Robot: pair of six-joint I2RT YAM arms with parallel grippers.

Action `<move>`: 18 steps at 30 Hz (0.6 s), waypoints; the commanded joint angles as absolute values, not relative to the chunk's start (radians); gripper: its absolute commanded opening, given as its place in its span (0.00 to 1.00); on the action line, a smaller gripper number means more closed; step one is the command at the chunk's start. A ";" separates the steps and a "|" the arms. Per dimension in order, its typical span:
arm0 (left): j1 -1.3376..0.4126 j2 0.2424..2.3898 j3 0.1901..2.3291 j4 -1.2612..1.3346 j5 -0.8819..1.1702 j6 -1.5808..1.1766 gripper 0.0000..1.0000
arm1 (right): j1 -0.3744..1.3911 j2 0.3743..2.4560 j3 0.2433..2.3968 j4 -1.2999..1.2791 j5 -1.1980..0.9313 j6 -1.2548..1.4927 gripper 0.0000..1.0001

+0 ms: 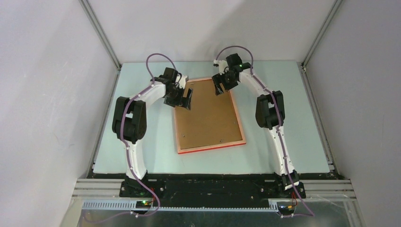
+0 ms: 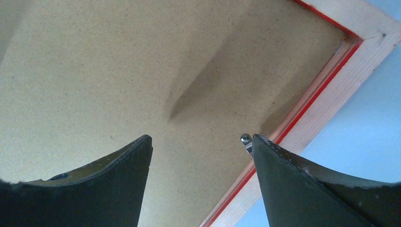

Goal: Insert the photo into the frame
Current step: Place the photo frame item in the photo frame.

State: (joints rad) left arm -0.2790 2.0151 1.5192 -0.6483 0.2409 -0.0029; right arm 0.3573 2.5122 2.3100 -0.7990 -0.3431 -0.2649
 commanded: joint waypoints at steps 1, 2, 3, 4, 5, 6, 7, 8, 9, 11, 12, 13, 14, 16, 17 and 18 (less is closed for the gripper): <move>-0.293 1.994 1.501 -0.659 0.334 -0.040 0.99 | 0.359 2.547 2.387 -0.847 -0.330 -0.218 0.81; -0.294 1.993 1.499 -0.660 0.334 -0.040 1.00 | 0.359 2.559 2.394 -0.858 -0.330 -0.208 0.81; -0.294 1.992 1.498 -0.660 0.334 -0.040 1.00 | 0.359 2.563 2.400 -0.862 -0.329 -0.205 0.81; -0.293 1.991 1.497 -0.658 0.335 -0.040 1.00 | 0.359 2.566 2.400 -0.864 -0.330 -0.200 0.81; -0.293 1.989 1.497 -0.658 0.333 -0.040 0.99 | 0.359 2.566 2.398 -0.863 -0.331 -0.197 0.81; -0.293 1.988 1.497 -0.658 0.333 -0.040 0.99 | 0.359 2.566 2.396 -0.862 -0.330 -0.195 0.81; -0.293 1.988 1.497 -0.659 0.333 -0.041 1.00 | 0.359 2.564 2.393 -0.863 -0.329 -0.194 0.81; -0.293 1.988 1.498 -0.658 0.332 -0.043 1.00 | 0.359 2.562 2.391 -0.863 -0.327 -0.192 0.81; -0.293 1.988 1.498 -0.659 0.332 -0.043 0.99 | 0.359 2.559 2.385 -0.865 -0.325 -0.191 0.81; -0.294 1.988 1.498 -0.658 0.334 -0.045 1.00 | 0.359 2.552 2.373 -0.864 -0.314 -0.186 0.81; -0.293 1.990 1.499 -0.658 0.334 -0.046 0.99 | 0.359 2.549 2.366 -0.866 -0.307 -0.185 0.81; -0.293 1.991 1.500 -0.659 0.335 -0.046 1.00 | 0.358 2.546 2.362 -0.870 -0.303 -0.183 0.81; -0.294 1.992 1.500 -0.659 0.336 -0.047 1.00 | 0.359 2.543 2.353 -0.871 -0.299 -0.181 0.81; -0.293 1.993 1.501 -0.659 0.337 -0.050 0.99 | 0.359 2.535 2.333 -0.871 -0.298 -0.180 0.80; -0.293 1.993 1.501 -0.659 0.336 -0.050 0.99 | 0.359 2.526 2.324 -0.863 -0.298 -0.179 0.80; -0.293 1.993 1.502 -0.659 0.337 -0.050 1.00 | 0.359 2.520 2.306 -0.857 -0.296 -0.179 0.80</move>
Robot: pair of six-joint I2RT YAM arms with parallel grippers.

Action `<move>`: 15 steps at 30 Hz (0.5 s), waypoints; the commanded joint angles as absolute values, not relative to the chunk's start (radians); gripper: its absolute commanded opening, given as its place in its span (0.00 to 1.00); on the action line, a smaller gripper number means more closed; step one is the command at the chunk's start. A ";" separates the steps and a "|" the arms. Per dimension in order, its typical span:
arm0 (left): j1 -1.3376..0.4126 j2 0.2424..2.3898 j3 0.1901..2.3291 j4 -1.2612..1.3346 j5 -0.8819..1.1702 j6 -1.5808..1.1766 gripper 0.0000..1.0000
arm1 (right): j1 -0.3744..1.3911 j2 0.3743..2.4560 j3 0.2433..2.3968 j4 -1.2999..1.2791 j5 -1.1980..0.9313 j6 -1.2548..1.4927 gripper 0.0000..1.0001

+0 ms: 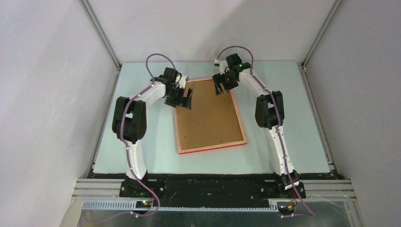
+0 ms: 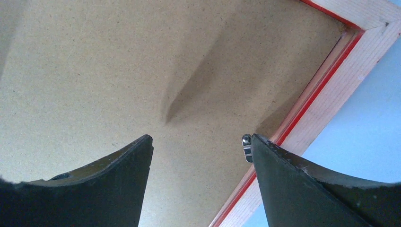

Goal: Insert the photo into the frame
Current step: Place the photo frame item in the photo frame.

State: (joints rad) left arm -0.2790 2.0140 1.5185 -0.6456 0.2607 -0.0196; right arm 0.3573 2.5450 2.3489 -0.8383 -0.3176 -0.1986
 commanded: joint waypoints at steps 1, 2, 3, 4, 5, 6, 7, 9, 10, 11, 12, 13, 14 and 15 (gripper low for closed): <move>-0.294 1.993 1.502 -0.658 0.337 -0.051 1.00 | 0.358 2.508 2.299 -0.843 -0.292 -0.178 0.80; -0.293 1.993 1.502 -0.658 0.333 -0.051 1.00 | 0.358 2.498 2.285 -0.830 -0.289 -0.178 0.80; -0.294 1.993 1.501 -0.658 0.333 -0.051 0.99 | 0.356 2.493 2.279 -0.824 -0.288 -0.176 0.80; -0.293 1.993 1.500 -0.659 0.332 -0.051 1.00 | 0.355 2.480 2.268 -0.812 -0.288 -0.172 0.81; -0.293 1.993 1.500 -0.659 0.332 -0.051 1.00 | 0.351 2.473 2.261 -0.805 -0.294 -0.168 0.81; -0.293 1.993 1.500 -0.659 0.328 -0.051 1.00 | 0.350 2.454 2.241 -0.785 -0.300 -0.158 0.81; -0.293 1.994 1.503 -0.658 0.327 -0.052 1.00 | 0.346 2.442 2.228 -0.773 -0.310 -0.153 0.82; -0.293 1.995 1.504 -0.659 0.322 -0.054 0.99 | 0.338 2.397 2.176 -0.719 -0.329 -0.133 0.83; -0.293 1.995 1.505 -0.659 0.321 -0.055 1.00 | 0.336 2.362 2.138 -0.683 -0.333 -0.124 0.84; -0.294 1.997 1.506 -0.659 0.321 -0.055 1.00 | 0.333 2.345 2.122 -0.669 -0.339 -0.122 0.84; -0.293 1.997 1.506 -0.659 0.318 -0.056 1.00 | 0.331 2.315 2.091 -0.644 -0.341 -0.117 0.84; -0.293 1.999 1.508 -0.659 0.315 -0.057 1.00 | 0.329 2.299 2.061 -0.632 -0.344 -0.115 0.84; -0.293 2.000 1.508 -0.659 0.314 -0.057 1.00 | 0.326 2.268 2.047 -0.609 -0.344 -0.108 0.85; -0.293 2.001 1.508 -0.658 0.313 -0.057 1.00 | 0.325 2.255 2.021 -0.599 -0.344 -0.106 0.85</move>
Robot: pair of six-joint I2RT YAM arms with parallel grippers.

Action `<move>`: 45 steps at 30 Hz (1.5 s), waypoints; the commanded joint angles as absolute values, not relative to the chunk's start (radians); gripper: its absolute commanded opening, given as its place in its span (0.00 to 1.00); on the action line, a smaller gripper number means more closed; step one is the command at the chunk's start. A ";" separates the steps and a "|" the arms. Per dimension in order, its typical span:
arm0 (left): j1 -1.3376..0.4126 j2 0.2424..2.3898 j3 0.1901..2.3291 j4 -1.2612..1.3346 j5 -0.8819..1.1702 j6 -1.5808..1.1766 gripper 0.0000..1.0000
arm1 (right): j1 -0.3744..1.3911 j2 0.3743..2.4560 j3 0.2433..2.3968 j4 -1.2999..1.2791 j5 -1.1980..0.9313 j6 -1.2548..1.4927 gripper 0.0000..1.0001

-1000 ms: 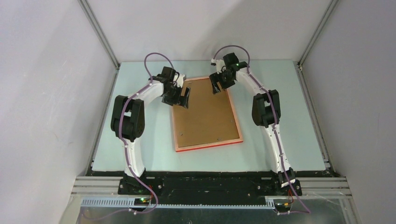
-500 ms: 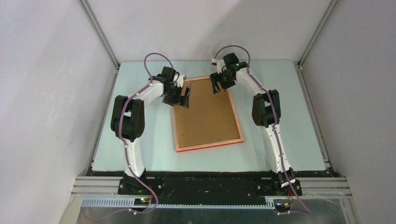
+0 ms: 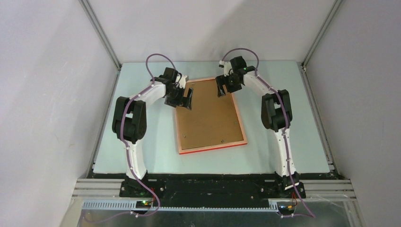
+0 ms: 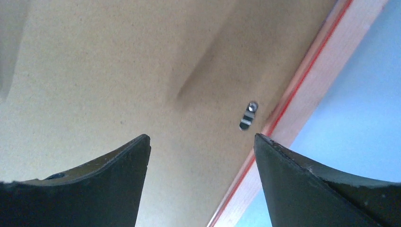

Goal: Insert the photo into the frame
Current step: Place the photo frame item in the photo frame.

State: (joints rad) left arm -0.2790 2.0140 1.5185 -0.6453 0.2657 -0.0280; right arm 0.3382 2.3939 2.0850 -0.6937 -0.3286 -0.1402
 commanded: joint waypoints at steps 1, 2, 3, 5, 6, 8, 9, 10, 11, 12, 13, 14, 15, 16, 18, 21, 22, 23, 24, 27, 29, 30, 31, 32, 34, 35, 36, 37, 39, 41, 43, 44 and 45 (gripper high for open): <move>-0.293 2.001 1.509 -0.659 0.313 -0.057 1.00 | 0.320 2.231 2.010 -0.580 -0.342 -0.105 0.85; -0.293 2.003 1.508 -0.659 0.313 -0.057 1.00 | 0.318 2.222 1.993 -0.574 -0.336 -0.105 0.85; -0.293 2.003 1.508 -0.660 0.314 -0.056 1.00 | 0.313 2.207 1.987 -0.569 -0.332 -0.106 0.85; -0.294 2.006 1.509 -0.660 0.315 -0.056 0.99 | 0.306 2.200 1.980 -0.566 -0.317 -0.107 0.85; -0.293 2.008 1.509 -0.660 0.315 -0.055 1.00 | 0.303 2.204 1.981 -0.567 -0.305 -0.107 0.85; -0.293 2.013 1.511 -0.659 0.319 -0.056 1.00 | 0.294 2.222 1.994 -0.584 -0.290 -0.100 0.85; -0.293 2.015 1.511 -0.660 0.320 -0.057 1.00 | 0.287 2.230 2.004 -0.591 -0.287 -0.095 0.85; -0.293 2.016 1.512 -0.659 0.325 -0.057 1.00 | 0.285 2.248 2.014 -0.605 -0.288 -0.086 0.86; -0.294 2.018 1.512 -0.659 0.327 -0.059 1.00 | 0.280 2.258 2.021 -0.613 -0.293 -0.080 0.86; -0.294 2.018 1.512 -0.659 0.331 -0.060 1.00 | 0.275 2.278 2.034 -0.631 -0.294 -0.069 0.86; -0.293 2.020 1.512 -0.659 0.338 -0.063 0.99 | 0.273 2.288 2.046 -0.638 -0.296 -0.062 0.86; -0.293 2.020 1.512 -0.659 0.341 -0.064 1.00 | 0.268 2.305 2.049 -0.651 -0.299 -0.048 0.85; -0.294 2.021 1.512 -0.659 0.348 -0.069 0.99 | 0.266 2.312 2.051 -0.654 -0.306 -0.042 0.85; -0.294 2.022 1.512 -0.659 0.353 -0.070 1.00 | 0.262 2.321 2.050 -0.662 -0.309 -0.032 0.85; -0.293 2.024 1.512 -0.658 0.358 -0.075 0.99 | 0.261 2.333 2.043 -0.668 -0.323 -0.023 0.85; -0.293 2.029 1.517 -0.658 0.354 -0.075 1.00 | 0.259 2.338 2.019 -0.669 -0.365 -0.012 0.85; -0.295 2.030 1.518 -0.659 0.353 -0.074 1.00 | 0.259 2.339 2.014 -0.667 -0.376 -0.006 0.85; -0.295 2.034 1.521 -0.659 0.348 -0.073 0.99 | 0.258 2.339 2.005 -0.666 -0.397 -0.006 0.85; -0.295 2.035 1.524 -0.659 0.343 -0.073 0.99 | 0.261 2.342 2.003 -0.667 -0.409 -0.005 0.85; -0.298 2.045 1.530 -0.659 0.326 -0.071 1.00 | 0.261 2.346 1.992 -0.667 -0.458 0.015 0.85; -0.301 2.047 1.531 -0.659 0.313 -0.071 1.00 | 0.264 2.347 1.988 -0.667 -0.483 0.022 0.85; -0.305 2.048 1.532 -0.658 0.309 -0.072 0.99 | 0.266 2.348 1.986 -0.668 -0.489 0.023 0.85; -0.309 2.048 1.531 -0.659 0.300 -0.073 0.99 | 0.269 2.349 1.985 -0.671 -0.502 0.023 0.85; -0.313 2.046 1.531 -0.659 0.288 -0.073 0.99 | 0.270 2.349 1.983 -0.672 -0.512 0.024 0.85; -0.325 2.042 1.531 -0.660 0.265 -0.074 0.99 | 0.274 2.348 1.979 -0.674 -0.529 0.026 0.84; -0.329 2.042 1.533 -0.660 0.258 -0.074 0.99 | 0.277 2.346 1.975 -0.673 -0.535 0.028 0.85; -0.338 2.042 1.533 -0.661 0.241 -0.074 1.00 | 0.279 2.344 1.971 -0.672 -0.546 0.030 0.84; -0.346 2.042 1.537 -0.661 0.232 -0.074 0.99 | 0.283 2.341 1.969 -0.671 -0.551 0.032 0.84; -0.358 2.048 1.546 -0.670 0.203 -0.075 1.00 | 0.289 2.337 1.966 -0.672 -0.562 0.033 0.84; -0.367 2.058 1.557 -0.678 0.185 -0.076 1.00 | 0.294 2.332 1.964 -0.673 -0.572 0.034 0.84; -0.376 2.071 1.569 -0.686 0.173 -0.079 1.00 | 0.297 2.329 1.964 -0.676 -0.577 0.033 0.84; -0.377 2.078 1.576 -0.688 0.166 -0.079 1.00 | 0.299 2.328 1.963 -0.676 -0.579 0.032 0.84; -0.381 2.082 1.579 -0.692 0.161 -0.078 1.00 | 0.300 2.327 1.962 -0.677 -0.579 0.031 0.84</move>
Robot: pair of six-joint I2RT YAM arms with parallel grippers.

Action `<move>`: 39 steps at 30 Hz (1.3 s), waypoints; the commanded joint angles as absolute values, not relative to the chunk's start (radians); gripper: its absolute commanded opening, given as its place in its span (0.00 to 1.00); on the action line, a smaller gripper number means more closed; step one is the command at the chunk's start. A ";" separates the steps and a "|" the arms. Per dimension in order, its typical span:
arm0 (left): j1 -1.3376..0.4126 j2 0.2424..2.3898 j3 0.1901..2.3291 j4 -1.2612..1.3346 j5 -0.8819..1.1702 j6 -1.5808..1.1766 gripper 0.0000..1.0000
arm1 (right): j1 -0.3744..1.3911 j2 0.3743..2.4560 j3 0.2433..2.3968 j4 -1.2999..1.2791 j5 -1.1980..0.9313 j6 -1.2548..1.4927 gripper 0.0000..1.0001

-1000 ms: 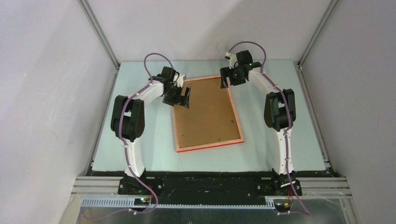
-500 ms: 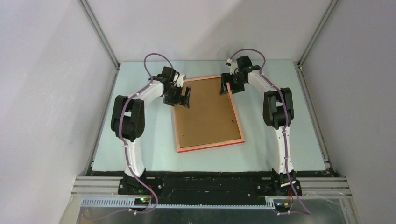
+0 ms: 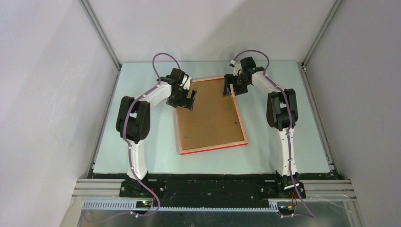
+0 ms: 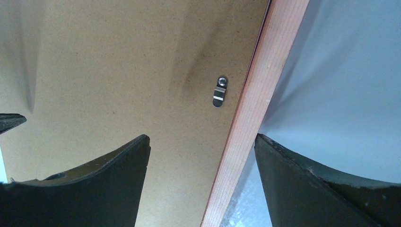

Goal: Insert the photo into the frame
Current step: Place the photo frame item in the photo frame.

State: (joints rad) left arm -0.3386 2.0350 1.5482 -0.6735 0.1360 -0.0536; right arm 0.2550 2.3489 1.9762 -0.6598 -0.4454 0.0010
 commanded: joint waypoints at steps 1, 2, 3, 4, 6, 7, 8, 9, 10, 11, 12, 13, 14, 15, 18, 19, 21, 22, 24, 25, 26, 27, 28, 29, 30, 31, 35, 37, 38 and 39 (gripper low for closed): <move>-0.382 2.088 1.585 -0.695 0.154 -0.078 1.00 | 0.300 2.325 1.960 -0.678 -0.582 0.032 0.84; -0.385 2.098 1.590 -0.701 0.151 -0.076 1.00 | 0.301 2.324 1.959 -0.678 -0.586 0.032 0.84; -0.386 2.104 1.603 -0.705 0.146 -0.075 1.00 | 0.303 2.322 1.956 -0.678 -0.591 0.030 0.84; -0.389 2.115 1.609 -0.714 0.139 -0.072 1.00 | 0.302 2.321 1.955 -0.678 -0.596 0.030 0.84; -0.396 2.126 1.627 -0.723 0.130 -0.066 1.00 | 0.307 2.322 1.948 -0.679 -0.601 0.028 0.84; -0.399 2.129 1.637 -0.726 0.125 -0.064 1.00 | 0.310 2.321 1.946 -0.680 -0.602 0.026 0.84; -0.405 2.135 1.642 -0.730 0.114 -0.060 1.00 | 0.311 2.321 1.941 -0.680 -0.604 0.025 0.84; -0.408 2.136 1.650 -0.732 0.109 -0.058 1.00 | 0.313 2.321 1.939 -0.678 -0.604 0.025 0.84; -0.414 2.140 1.653 -0.735 0.099 -0.056 1.00 | 0.314 2.320 1.939 -0.677 -0.605 0.026 0.84; -0.419 2.141 1.659 -0.738 0.095 -0.055 1.00 | 0.314 2.318 1.937 -0.676 -0.605 0.025 0.84; -0.422 2.143 1.661 -0.739 0.089 -0.053 1.00 | 0.314 2.318 1.936 -0.675 -0.608 0.025 0.84; -0.426 2.144 1.666 -0.742 0.087 -0.052 1.00 | 0.314 2.318 1.935 -0.674 -0.609 0.025 0.84; -0.429 2.145 1.668 -0.742 0.085 -0.048 1.00 | 0.314 2.319 1.933 -0.675 -0.612 0.025 0.84; -0.433 2.145 1.670 -0.744 0.084 -0.046 1.00 | 0.314 2.317 1.931 -0.673 -0.614 0.025 0.84; -0.437 2.143 1.672 -0.749 0.079 -0.035 1.00 | 0.314 2.317 1.924 -0.676 -0.619 0.017 0.84; -0.437 2.140 1.672 -0.751 0.078 -0.033 1.00 | 0.313 2.318 1.922 -0.677 -0.618 0.015 0.84; -0.437 2.131 1.670 -0.755 0.069 -0.019 1.00 | 0.308 2.316 1.915 -0.677 -0.617 0.011 0.84; -0.436 2.128 1.668 -0.755 0.066 -0.016 1.00 | 0.304 2.315 1.913 -0.676 -0.617 0.011 0.84; -0.436 2.115 1.662 -0.755 0.064 -0.009 1.00 | 0.298 2.314 1.909 -0.677 -0.617 0.010 0.84; -0.433 2.104 1.661 -0.755 0.071 -0.007 1.00 | 0.296 2.311 1.905 -0.677 -0.618 0.009 0.84; -0.430 2.097 1.659 -0.756 0.077 -0.007 1.00 | 0.292 2.310 1.903 -0.676 -0.618 0.009 0.84; -0.424 2.087 1.657 -0.756 0.094 -0.009 1.00 | 0.291 2.307 1.895 -0.675 -0.619 0.009 0.84; -0.414 2.082 1.657 -0.754 0.108 -0.011 1.00 | 0.289 2.305 1.890 -0.670 -0.619 0.009 0.84; -0.410 2.073 1.656 -0.755 0.137 -0.020 1.00 | 0.288 2.302 1.882 -0.666 -0.622 0.009 0.84; -0.395 2.069 1.655 -0.754 0.154 -0.025 1.00 | 0.286 2.301 1.878 -0.662 -0.624 0.011 0.84; -0.388 2.062 1.656 -0.753 0.185 -0.039 1.00 | 0.286 2.300 1.874 -0.662 -0.627 0.012 0.84; -0.355 2.037 1.651 -0.753 0.231 -0.068 1.00 | 0.273 2.294 1.863 -0.652 -0.635 0.026 0.84; -0.343 2.023 1.640 -0.754 0.237 -0.071 1.00 | 0.267 2.288 1.856 -0.643 -0.643 0.036 0.84; -0.335 2.014 1.639 -0.755 0.243 -0.072 1.00 | 0.264 2.285 1.853 -0.635 -0.646 0.040 0.84; -0.331 2.010 1.636 -0.754 0.244 -0.072 1.00 | 0.259 2.279 1.846 -0.628 -0.650 0.048 0.84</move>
